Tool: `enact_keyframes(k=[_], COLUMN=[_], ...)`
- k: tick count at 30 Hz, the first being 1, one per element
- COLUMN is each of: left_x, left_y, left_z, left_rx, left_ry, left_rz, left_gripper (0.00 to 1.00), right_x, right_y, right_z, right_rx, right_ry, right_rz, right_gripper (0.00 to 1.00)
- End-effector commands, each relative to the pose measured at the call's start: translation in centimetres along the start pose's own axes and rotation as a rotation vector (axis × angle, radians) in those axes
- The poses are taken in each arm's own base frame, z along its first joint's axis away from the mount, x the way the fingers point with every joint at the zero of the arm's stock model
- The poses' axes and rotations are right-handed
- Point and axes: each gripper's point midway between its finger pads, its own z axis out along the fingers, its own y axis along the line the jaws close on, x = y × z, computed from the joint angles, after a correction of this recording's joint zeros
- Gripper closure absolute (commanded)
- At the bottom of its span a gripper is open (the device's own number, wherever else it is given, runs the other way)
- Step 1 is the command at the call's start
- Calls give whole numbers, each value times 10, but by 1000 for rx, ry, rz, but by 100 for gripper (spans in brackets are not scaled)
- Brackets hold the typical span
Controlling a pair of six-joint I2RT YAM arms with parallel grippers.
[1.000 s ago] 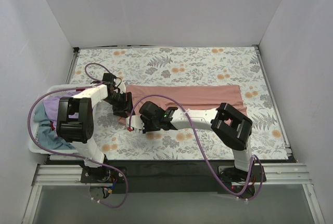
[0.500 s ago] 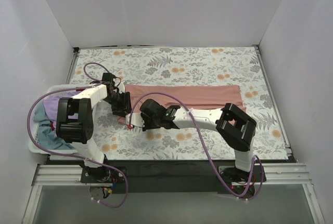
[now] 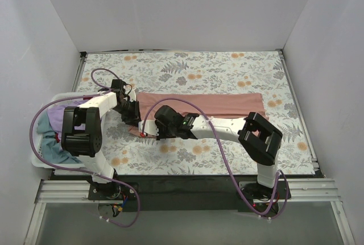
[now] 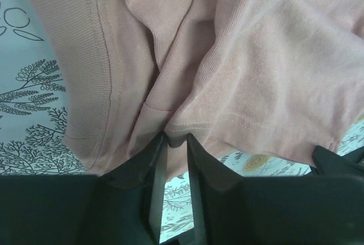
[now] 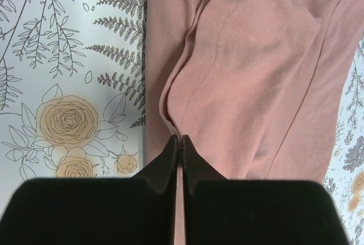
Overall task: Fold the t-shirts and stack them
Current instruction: Fold the tshirt
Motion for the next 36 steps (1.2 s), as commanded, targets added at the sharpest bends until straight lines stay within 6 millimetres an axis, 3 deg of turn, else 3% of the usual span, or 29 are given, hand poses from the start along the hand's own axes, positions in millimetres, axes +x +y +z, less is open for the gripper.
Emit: enact_keyframes(k=[1,8,14,17,23,28,36], left_x=[-22,-39,-62,-87,-110,-121,-106], left_y=[-10,-23,-41,-51,-53,-53,-46], left_z=[-12,-30,-39,-44,-30,-24,-24], left_rx=[32,62,133,162,190,193,167], left_ry=[-71,-135,-159,-191,-180,-191,-181], left_rz=[34,67,95,103,71,52,49], left_gripper=[84,100,100,100,100,100,100], right_x=[-21,-19,-7,4,26,38,45], right_y=[-18,-33,-63,-87,-120,-127,-116], right_z=[-13,-21,-28,-32,-30,-21,-12], right_rx=[59,87,127,161,185,176,129], right_ry=[-61,-70,-77,-76,-75,-65,-65], right_rz=[7,22,48,62,90,83,77], right_gripper=[99,99,99,99,99,99,99])
